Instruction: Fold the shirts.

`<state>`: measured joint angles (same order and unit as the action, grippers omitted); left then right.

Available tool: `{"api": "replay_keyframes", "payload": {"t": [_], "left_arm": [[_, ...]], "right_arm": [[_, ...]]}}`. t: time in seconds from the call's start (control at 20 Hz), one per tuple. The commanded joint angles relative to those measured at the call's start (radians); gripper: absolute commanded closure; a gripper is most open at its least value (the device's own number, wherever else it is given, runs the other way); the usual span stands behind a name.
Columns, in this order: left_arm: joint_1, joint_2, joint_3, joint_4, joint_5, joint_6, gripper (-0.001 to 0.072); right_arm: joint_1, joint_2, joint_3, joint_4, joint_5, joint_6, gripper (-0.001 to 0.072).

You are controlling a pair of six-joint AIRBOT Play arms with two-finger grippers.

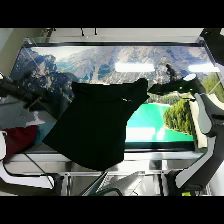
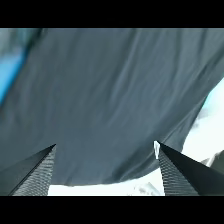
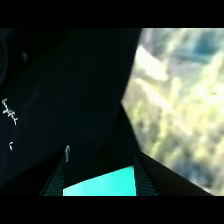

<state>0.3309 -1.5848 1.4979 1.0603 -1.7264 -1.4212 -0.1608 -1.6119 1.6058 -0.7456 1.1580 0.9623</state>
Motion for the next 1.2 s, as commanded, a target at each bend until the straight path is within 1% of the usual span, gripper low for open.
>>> {"api": "replay_keyframes", "payload": {"t": [0.0, 0.1, 0.2, 0.25, 0.3, 0.35, 0.4, 0.45, 0.5, 0.7, 0.8, 0.85, 0.9, 0.95, 1.0, 1.15], "left_arm": [[0.038, 0.127, -0.300, 0.127, 0.086, 0.024, 0.0022], [0.070, 0.178, -0.411, 0.198, 0.134, 0.026, 0.0021], [0.111, 0.209, -0.491, 0.217, 0.158, 0.025, 0.0021], [0.131, 0.227, -0.533, 0.225, 0.176, 0.024, 0.0021], [0.151, 0.241, -0.572, 0.230, 0.195, 0.020, 0.0021], [0.168, 0.254, -0.605, 0.229, 0.217, 0.015, 0.0021], [0.186, 0.266, -0.641, 0.230, 0.239, 0.014, 0.0022], [0.202, 0.272, -0.669, 0.230, 0.255, 0.014, 0.0022], [0.213, 0.273, -0.693, 0.230, 0.270, 0.014, 0.0022], [0.215, 0.225, -0.732, 0.218, 0.325, 0.015, 0.0022], [0.188, 0.192, -0.716, 0.170, 0.370, 0.015, 0.0022], [0.168, 0.173, -0.697, 0.134, 0.388, 0.015, 0.0056], [0.145, 0.151, -0.671, 0.104, 0.402, 0.019, 0.0264], [0.118, 0.129, -0.636, 0.090, 0.406, 0.029, 0.0527], [0.091, 0.108, -0.597, 0.091, 0.405, 0.029, 0.0693], [0.011, 0.055, -0.457, 0.091, 0.408, 0.013, 0.0690]], "right_arm": [[0.056, -0.035, 0.000, -0.010, 0.013, -0.002, 0.0247], [0.079, -0.048, 0.000, -0.010, -0.006, -0.002, 0.0247], [0.088, -0.056, 0.000, -0.010, -0.025, -0.001, 0.0251], [0.087, -0.059, 0.000, 0.004, -0.029, -0.001, 0.0282], [0.087, -0.060, 0.000, 0.018, -0.033, -0.002, 0.0401], [0.085, -0.060, 0.000, 0.030, -0.040, -0.002, 0.0457], [0.084, -0.060, 0.000, 0.034, -0.045, -0.002, 0.0468], [0.084, -0.060, 0.000, 0.034, -0.046, -0.002, 0.0589], [0.084, -0.060, 0.000, 0.034, -0.046, -0.002, 0.0690], [0.084, -0.060, 0.000, 0.043, -0.047, -0.002, 0.0690], [0.082, -0.058, 0.000, 0.063, -0.047, -0.001, 0.0690], [0.082, -0.056, 0.000, 0.069, -0.047, -0.002, 0.0690], [0.082, -0.055, 0.000, 0.068, -0.046, -0.001, 0.0690], [0.080, -0.055, 0.000, 0.069, -0.042, -0.001, 0.0690], [0.075, -0.051, 0.000, 0.068, -0.034, -0.001, 0.0690], [0.043, -0.029, 0.000, 0.067, -0.012, 0.021, 0.0690]]}}
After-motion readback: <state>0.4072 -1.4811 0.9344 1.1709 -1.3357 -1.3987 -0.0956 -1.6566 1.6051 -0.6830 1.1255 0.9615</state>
